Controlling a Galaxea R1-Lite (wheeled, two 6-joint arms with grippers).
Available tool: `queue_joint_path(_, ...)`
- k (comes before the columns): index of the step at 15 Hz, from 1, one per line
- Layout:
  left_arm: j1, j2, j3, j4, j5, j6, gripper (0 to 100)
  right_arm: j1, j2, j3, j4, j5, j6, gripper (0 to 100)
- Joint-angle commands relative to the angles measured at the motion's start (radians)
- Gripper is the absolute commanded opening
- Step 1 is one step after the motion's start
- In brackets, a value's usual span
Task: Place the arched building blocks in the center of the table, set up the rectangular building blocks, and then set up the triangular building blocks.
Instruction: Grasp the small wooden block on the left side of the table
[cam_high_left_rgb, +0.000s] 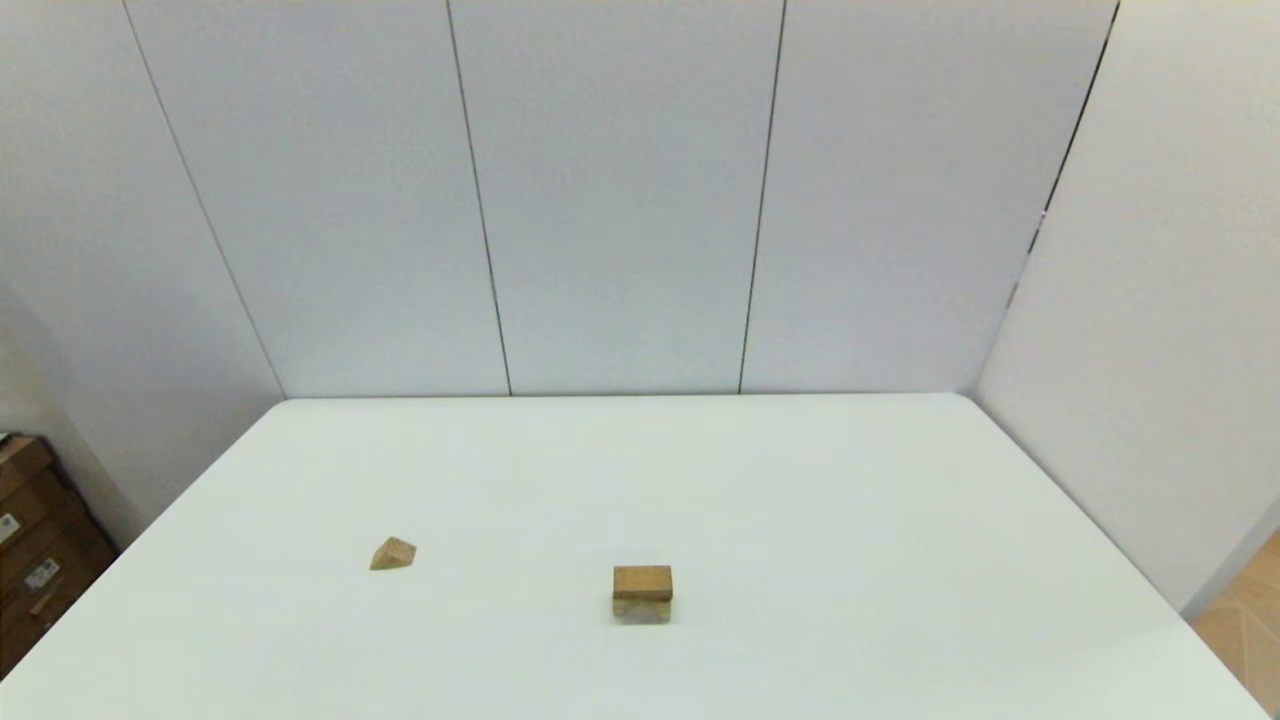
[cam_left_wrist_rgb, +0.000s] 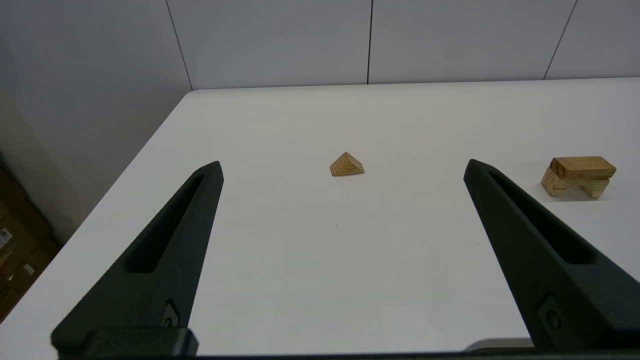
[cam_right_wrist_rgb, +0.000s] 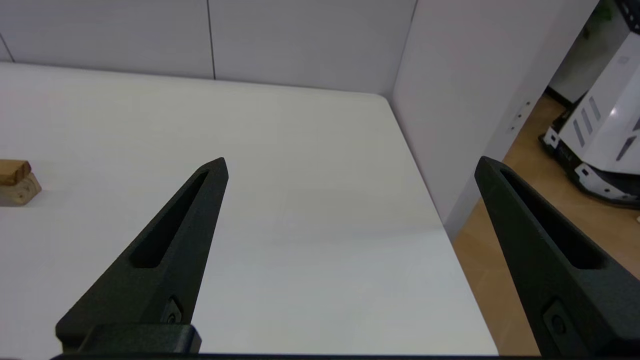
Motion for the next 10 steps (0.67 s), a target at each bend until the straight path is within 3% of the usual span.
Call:
queue_joint_path(1,0.0,0.001,0.0,0.0,0.001,-0.001,100,0.009,-0.114,0.054,0.006,0.007,-0.003,100)
queue_joint_path(10,0.0,0.001,0.0,0.0,0.001,-0.001,100,0.009,-0.183,0.091,0.034,0.054,0.008,100)
